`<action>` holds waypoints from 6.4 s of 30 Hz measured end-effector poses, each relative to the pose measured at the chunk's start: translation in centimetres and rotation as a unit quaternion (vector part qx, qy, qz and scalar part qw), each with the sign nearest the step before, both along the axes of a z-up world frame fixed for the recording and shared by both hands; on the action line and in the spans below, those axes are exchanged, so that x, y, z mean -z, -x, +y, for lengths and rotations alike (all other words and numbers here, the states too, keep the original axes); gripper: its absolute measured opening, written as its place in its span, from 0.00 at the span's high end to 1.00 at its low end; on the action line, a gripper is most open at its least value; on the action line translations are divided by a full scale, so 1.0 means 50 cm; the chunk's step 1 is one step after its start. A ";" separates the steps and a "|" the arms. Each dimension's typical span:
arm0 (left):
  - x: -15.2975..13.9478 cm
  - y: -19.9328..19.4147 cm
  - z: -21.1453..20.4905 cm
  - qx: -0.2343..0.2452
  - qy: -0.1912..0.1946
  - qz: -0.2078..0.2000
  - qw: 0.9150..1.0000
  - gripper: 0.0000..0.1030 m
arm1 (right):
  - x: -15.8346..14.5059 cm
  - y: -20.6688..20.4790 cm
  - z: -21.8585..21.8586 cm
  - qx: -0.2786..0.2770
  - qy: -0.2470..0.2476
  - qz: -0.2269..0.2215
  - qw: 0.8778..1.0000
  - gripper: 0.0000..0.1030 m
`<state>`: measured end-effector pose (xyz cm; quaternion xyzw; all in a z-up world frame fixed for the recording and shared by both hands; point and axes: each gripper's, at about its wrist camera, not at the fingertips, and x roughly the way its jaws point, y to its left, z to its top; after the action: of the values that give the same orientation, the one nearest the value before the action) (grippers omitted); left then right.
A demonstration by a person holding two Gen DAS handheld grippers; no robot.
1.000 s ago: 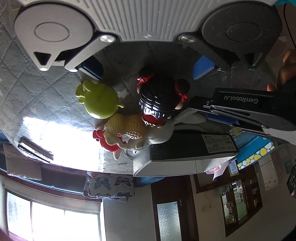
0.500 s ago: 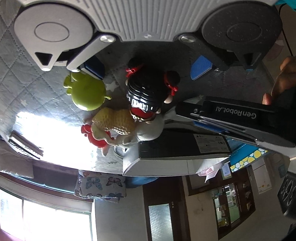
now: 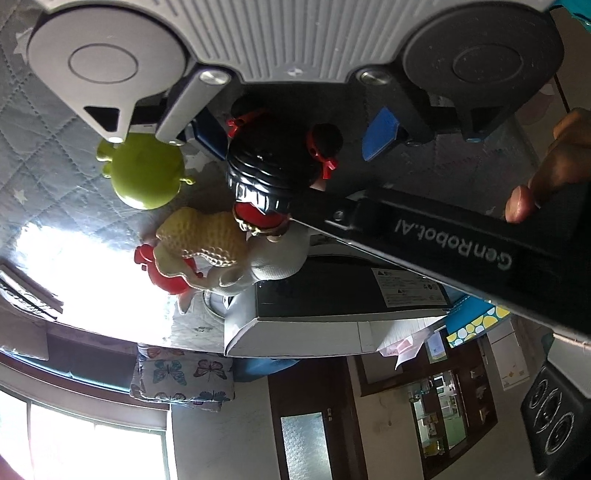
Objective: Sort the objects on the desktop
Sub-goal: 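Close the left tool on the black-and-red doll and lift it, then carry the doll into the white box and open the left tool, then move the left tool to the white plush rabbit, then close the left tool on the white plush rabbit and lift it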
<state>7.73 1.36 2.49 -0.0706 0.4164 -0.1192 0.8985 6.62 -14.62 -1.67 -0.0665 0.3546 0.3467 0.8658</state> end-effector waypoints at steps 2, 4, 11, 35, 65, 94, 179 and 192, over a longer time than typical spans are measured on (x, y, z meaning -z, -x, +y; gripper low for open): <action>0.002 -0.009 0.005 0.000 0.018 0.011 1.000 0.59 | 0.001 -0.003 -0.001 0.002 -0.002 0.002 1.000 0.24; 0.003 -0.018 0.012 -0.002 0.038 0.024 0.999 0.59 | 0.000 -0.006 -0.004 0.004 -0.008 0.005 1.000 0.25; 0.022 -0.047 0.024 -0.005 0.088 0.063 0.994 0.58 | -0.006 -0.013 -0.012 0.007 -0.022 0.012 1.000 0.35; 0.024 -0.033 0.069 -0.043 0.191 0.089 0.977 0.54 | -0.033 0.003 -0.008 0.001 -0.014 -0.001 1.000 0.36; -0.013 -0.314 0.364 -0.142 0.194 0.058 0.969 0.55 | -0.072 -0.403 0.292 -0.078 -0.015 0.033 0.996 0.36; 0.033 -0.333 0.386 -0.154 0.217 0.087 0.960 0.58 | -0.048 -0.350 0.350 -0.080 0.078 -0.029 0.993 0.30; -0.031 -0.063 0.213 -0.037 0.161 -0.013 0.986 0.65 | -0.078 -0.086 0.103 -0.029 -0.051 -0.005 0.998 0.53; -0.118 -0.114 0.344 -0.131 0.166 -0.072 0.975 0.65 | -0.171 -0.187 0.264 -0.081 -0.066 -0.052 0.993 0.56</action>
<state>13.42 18.55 8.40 -0.2636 0.3125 -0.0728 0.9097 15.98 -1.41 6.90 -0.0552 0.2786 0.4344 0.8548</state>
